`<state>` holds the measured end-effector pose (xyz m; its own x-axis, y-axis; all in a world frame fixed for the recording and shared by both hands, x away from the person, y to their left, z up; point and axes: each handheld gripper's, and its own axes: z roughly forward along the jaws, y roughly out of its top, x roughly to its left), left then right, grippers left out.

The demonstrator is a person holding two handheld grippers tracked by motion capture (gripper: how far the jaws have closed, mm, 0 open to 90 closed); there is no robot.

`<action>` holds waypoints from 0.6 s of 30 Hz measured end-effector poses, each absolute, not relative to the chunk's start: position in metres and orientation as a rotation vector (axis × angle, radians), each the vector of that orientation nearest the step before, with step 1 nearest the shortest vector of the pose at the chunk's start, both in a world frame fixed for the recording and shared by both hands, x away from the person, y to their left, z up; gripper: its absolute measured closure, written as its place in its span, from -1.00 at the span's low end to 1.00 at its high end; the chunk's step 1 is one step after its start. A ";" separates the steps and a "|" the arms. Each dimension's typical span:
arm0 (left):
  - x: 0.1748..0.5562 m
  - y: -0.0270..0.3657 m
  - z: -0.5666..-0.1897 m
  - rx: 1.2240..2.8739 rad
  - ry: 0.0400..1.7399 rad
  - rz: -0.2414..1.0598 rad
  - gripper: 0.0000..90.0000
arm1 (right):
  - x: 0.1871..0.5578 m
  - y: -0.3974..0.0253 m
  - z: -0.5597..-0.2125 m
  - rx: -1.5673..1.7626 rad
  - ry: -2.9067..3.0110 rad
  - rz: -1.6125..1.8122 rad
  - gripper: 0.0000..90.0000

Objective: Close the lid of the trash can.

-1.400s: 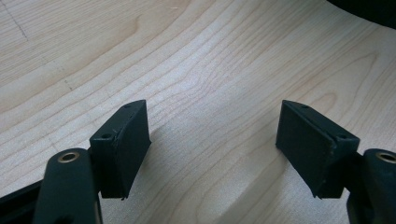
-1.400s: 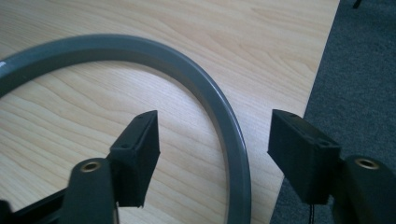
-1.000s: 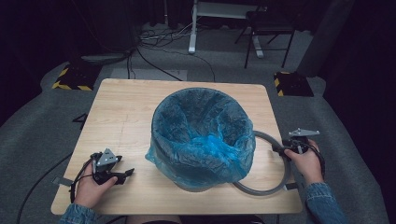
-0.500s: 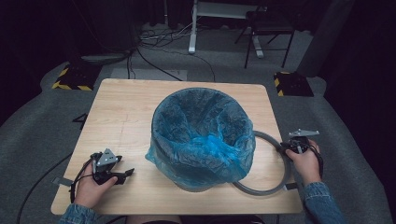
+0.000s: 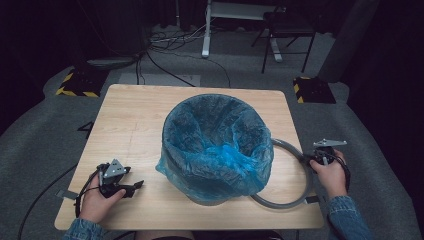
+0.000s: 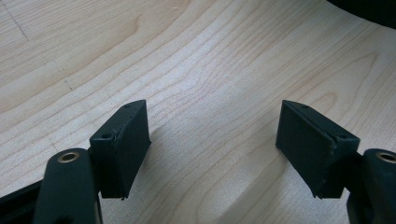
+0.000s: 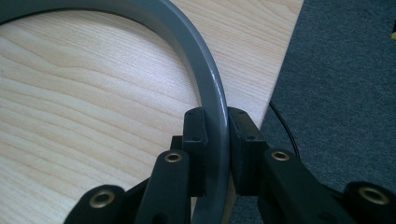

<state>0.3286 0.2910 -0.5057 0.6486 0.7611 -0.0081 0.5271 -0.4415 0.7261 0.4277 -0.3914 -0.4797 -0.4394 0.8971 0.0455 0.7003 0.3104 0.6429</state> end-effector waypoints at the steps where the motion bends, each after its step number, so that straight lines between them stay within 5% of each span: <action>1: 0.329 0.291 -0.506 2.150 0.994 0.421 -0.43 | 0.427 -0.393 -0.478 1.447 2.258 0.866 0.75; 18: 0.329 0.291 -0.506 2.149 0.995 0.420 -0.43 | 0.411 -0.430 -0.419 1.489 2.189 0.880 0.75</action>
<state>0.3286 0.2911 -0.5056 0.6489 0.7609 -0.0064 0.5262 -0.4427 0.7260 0.4114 -0.4300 -0.4187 -0.3865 0.9206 0.0560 0.7030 0.2547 0.6640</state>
